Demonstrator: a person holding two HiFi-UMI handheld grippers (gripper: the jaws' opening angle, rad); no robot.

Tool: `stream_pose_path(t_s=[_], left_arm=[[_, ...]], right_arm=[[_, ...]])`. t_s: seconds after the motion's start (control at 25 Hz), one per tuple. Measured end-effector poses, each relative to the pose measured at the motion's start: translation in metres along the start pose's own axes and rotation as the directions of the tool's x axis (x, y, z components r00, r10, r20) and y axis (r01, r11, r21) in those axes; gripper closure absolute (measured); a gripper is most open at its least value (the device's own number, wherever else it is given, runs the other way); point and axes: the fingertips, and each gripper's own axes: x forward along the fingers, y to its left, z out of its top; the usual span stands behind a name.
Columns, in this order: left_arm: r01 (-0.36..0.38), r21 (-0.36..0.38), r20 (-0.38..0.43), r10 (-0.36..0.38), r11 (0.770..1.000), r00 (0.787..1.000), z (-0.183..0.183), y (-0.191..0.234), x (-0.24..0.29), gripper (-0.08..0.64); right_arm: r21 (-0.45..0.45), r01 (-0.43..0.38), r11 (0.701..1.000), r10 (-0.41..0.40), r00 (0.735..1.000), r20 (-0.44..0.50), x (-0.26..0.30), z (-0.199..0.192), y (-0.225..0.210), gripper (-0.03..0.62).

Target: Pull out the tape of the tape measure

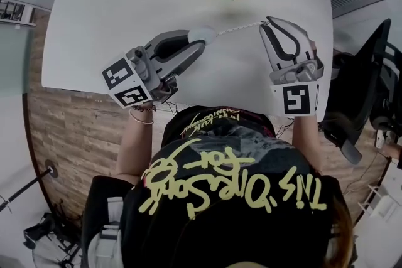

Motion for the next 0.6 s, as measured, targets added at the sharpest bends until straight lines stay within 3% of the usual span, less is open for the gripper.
stream_pose_path(t_s=[0.6], left_arm=[[0.015, 0.002, 0.015, -0.015, 1.0, 1.0, 0.004, 0.0, 0.016, 0.502]], right_arm=[[-0.01, -0.033, 0.999, 0.033, 0.999, 0.042, 0.006, 0.015, 0.007, 0.532]])
